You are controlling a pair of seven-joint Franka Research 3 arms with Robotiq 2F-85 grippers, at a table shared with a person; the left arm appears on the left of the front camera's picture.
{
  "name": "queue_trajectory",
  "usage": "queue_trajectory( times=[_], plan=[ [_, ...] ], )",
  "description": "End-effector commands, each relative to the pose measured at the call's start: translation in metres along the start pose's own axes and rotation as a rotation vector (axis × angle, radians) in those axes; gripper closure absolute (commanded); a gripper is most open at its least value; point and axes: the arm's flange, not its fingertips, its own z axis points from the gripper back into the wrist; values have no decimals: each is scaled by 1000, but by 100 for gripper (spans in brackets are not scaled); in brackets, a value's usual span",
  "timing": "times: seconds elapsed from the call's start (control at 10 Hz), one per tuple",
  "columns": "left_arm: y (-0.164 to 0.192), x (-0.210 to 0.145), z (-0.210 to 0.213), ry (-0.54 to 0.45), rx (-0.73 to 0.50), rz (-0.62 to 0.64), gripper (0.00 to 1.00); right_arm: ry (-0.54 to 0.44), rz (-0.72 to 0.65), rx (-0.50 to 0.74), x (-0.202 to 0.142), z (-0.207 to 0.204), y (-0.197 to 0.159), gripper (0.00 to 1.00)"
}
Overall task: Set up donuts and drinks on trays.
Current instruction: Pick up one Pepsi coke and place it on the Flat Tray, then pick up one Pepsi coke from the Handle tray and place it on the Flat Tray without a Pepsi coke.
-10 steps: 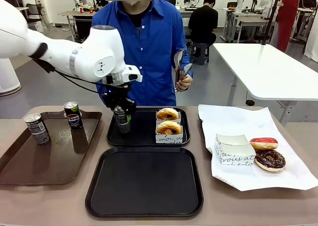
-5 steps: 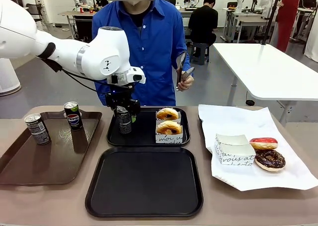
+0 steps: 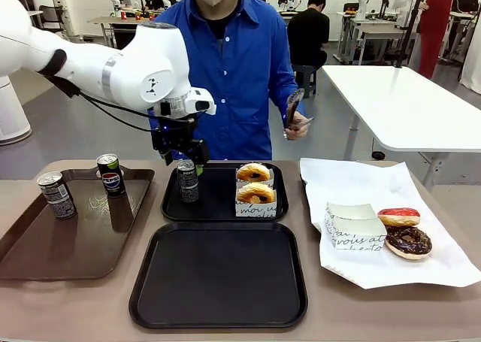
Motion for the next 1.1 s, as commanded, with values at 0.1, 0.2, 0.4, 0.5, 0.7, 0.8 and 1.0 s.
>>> queue_trajectory(
  times=[0.1,0.2,0.4,0.5,0.7,0.8,1.0],
  plan=[
    [7,-83,29,-105,-37,-60,0,-6,12,17,1,0,1,0],
    [11,-106,31,-129,-39,-64,0,-6,12,17,1,0,1,0],
    [23,-141,27,-167,-56,-62,0,-6,12,17,1,0,1,0],
    [27,-154,26,-173,-57,-59,0,-6,12,17,1,0,1,0],
    [39,-178,23,-211,-67,-18,0,-6,12,17,1,0,1,0],
    [29,-155,26,-154,-36,-36,0,-6,12,17,1,0,1,0],
    [29,-155,26,-154,-36,-36,0,-6,12,17,1,0,1,0]
  ],
)
